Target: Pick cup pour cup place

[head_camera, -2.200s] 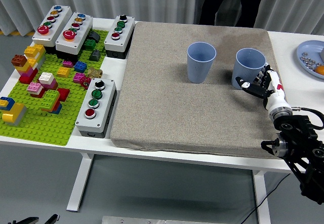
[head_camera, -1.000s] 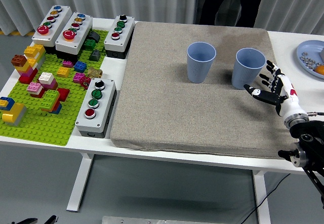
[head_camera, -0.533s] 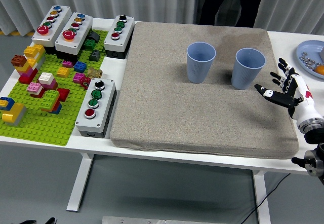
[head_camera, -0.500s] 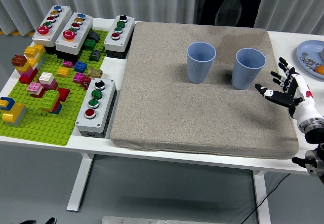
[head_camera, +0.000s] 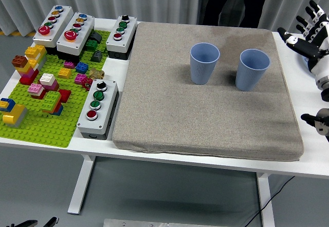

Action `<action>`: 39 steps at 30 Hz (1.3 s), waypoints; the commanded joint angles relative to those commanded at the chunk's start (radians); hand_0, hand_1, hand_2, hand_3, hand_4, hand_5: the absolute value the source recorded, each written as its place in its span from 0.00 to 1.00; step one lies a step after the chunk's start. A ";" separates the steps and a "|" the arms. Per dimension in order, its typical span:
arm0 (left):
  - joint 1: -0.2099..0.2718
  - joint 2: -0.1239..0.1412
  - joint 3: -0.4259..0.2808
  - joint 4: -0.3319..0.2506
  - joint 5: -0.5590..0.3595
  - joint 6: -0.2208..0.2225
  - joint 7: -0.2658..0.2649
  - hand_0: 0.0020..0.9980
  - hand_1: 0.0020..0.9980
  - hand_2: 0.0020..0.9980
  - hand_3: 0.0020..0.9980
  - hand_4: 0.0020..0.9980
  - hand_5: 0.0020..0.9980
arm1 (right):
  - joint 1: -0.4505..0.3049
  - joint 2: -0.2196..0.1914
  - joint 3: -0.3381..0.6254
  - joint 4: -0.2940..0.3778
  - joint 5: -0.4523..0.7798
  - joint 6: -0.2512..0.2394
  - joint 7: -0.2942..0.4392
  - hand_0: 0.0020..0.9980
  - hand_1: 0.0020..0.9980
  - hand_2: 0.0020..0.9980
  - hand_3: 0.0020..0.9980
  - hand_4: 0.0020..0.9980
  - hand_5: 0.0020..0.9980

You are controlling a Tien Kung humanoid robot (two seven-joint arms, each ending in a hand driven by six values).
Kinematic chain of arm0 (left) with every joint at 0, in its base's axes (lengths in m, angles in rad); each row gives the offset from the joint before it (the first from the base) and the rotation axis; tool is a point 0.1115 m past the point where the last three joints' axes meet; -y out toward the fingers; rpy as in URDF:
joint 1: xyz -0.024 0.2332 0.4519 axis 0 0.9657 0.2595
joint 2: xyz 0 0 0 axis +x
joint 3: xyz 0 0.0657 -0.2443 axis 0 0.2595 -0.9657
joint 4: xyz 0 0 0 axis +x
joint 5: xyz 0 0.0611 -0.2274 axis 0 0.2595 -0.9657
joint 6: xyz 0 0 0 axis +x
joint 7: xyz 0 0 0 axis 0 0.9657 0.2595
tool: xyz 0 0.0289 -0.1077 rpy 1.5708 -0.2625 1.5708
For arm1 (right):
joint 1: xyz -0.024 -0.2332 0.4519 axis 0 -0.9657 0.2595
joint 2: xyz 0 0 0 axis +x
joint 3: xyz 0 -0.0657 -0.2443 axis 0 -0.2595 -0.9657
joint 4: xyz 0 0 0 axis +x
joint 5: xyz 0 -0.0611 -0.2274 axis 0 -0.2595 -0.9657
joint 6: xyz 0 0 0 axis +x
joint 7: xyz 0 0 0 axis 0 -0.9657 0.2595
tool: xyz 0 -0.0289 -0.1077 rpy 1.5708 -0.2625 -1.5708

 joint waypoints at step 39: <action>-0.010 -0.001 -0.015 0.000 0.010 0.000 0.009 0.76 0.78 0.83 0.72 0.50 0.99 | 0.157 0.090 0.113 -0.268 0.117 0.058 -0.106 0.91 0.79 0.79 0.78 0.79 1.00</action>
